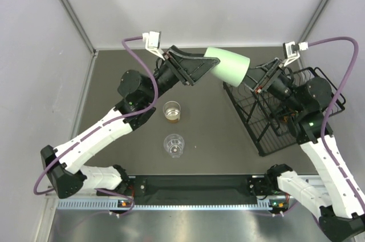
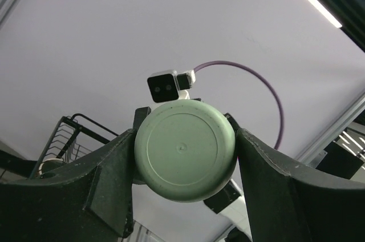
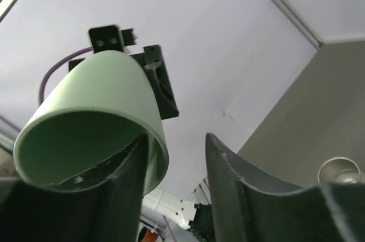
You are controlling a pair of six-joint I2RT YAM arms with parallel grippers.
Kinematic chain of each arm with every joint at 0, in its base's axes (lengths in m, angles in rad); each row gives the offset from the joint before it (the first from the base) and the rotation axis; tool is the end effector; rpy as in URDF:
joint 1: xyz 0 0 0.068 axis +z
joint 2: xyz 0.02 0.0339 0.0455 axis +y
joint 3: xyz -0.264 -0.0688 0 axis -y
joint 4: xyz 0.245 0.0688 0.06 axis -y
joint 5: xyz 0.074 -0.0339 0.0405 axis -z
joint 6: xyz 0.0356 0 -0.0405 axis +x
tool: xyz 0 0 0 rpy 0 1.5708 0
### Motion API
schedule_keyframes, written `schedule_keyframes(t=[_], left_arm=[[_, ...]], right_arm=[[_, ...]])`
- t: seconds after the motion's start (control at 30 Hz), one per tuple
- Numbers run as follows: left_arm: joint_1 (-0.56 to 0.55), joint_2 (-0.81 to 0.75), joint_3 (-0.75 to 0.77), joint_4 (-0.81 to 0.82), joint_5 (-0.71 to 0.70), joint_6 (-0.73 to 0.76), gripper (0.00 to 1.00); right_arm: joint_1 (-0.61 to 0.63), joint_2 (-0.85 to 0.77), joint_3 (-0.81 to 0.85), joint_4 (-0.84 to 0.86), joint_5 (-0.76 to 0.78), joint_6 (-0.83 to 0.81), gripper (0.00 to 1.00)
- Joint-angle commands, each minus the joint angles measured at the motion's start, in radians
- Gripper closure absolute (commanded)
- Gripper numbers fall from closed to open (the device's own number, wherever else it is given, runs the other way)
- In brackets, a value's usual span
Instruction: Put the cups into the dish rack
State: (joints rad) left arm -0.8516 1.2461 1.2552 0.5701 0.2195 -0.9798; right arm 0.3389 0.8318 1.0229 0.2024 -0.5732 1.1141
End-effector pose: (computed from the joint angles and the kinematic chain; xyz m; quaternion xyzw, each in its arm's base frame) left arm 0.1729 -0.2092 0.4855 0.0659 0.4781 -0.7251 0.4913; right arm 0.1514 0.0738 0.4539 -0.0164 0.5819 0.6473 0.4921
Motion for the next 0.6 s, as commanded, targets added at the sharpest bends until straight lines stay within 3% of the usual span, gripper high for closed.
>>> schedule_keyframes(t=[0.0,0.07,0.2,0.33,0.57], left_arm=[[0.006,-0.022,0.065,-0.05,0.001,0.073,1.0],[0.017,-0.016,0.105,-0.16,0.0,0.127,1.0],[0.025,0.057,0.286,-0.441,-0.028,0.298,1.0],[0.026,0.136,0.398,-0.63,-0.091,0.499,1.0],[0.014,0.331,0.48,-0.713,-0.199,0.74,1.0]], right_arm=[[-0.011,-0.036,0.123,-0.348,0.047,-0.193,0.49],[-0.015,-0.054,0.166,-0.489,0.099,-0.302,0.41],[-0.018,-0.085,0.308,-0.893,0.287,-0.465,0.39],[-0.017,-0.109,0.43,-1.127,0.552,-0.586,0.39],[-0.017,-0.154,0.568,-1.304,0.707,-0.597,0.39]])
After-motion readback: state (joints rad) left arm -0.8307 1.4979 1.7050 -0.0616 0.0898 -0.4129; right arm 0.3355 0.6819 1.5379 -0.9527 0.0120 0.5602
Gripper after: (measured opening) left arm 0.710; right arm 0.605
